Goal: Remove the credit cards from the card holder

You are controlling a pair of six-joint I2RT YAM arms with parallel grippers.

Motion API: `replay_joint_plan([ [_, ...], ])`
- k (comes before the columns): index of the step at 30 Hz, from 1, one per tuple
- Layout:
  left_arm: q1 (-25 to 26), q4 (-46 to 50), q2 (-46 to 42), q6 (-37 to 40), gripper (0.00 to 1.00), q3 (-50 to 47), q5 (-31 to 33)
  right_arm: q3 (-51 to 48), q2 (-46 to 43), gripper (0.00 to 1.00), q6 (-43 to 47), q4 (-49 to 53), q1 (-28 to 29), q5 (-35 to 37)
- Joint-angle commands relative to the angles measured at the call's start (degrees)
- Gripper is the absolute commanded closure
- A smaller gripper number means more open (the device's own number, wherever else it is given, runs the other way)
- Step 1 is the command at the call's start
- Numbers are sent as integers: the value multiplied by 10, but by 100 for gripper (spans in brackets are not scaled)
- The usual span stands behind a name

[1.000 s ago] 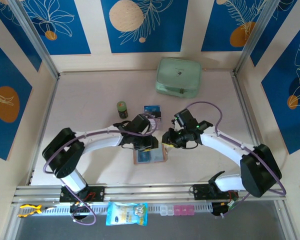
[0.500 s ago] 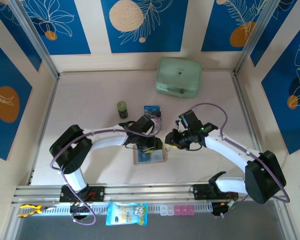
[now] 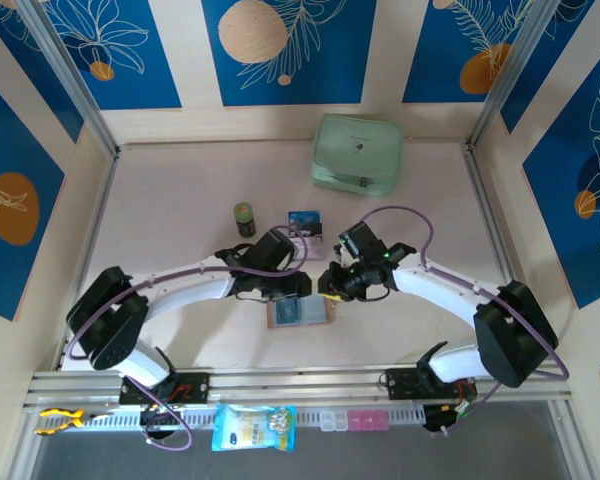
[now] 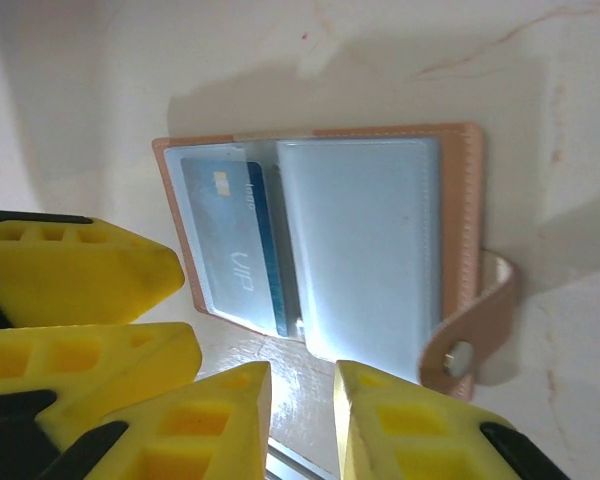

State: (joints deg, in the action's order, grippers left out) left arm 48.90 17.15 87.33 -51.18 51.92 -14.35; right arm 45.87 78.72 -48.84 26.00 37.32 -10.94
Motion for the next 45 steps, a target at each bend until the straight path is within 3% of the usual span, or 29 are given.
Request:
replay_joint_plan([
  [1, -15, 33, -27, 0, 61, -34, 26, 34, 27, 77, -8, -16, 20, -14],
  [8, -37, 42, -65, -14, 73, -85, 29, 67, 94, 82, -12, -34, 52, -21],
  [17, -54, 25, -49, -13, 87, -104, 8, 78, 162, 84, -25, -69, 82, -32],
  [23, -54, -11, -27, -16, 90, -109, -13, 79, 183, 84, -27, -74, 87, -33],
  [37, -54, 6, 4, -8, 95, -115, 0, 84, 207, 83, -25, -76, 86, -33],
  [45, -54, 13, -6, -8, 94, -109, 4, 84, 211, 74, -18, -59, 88, -14],
])
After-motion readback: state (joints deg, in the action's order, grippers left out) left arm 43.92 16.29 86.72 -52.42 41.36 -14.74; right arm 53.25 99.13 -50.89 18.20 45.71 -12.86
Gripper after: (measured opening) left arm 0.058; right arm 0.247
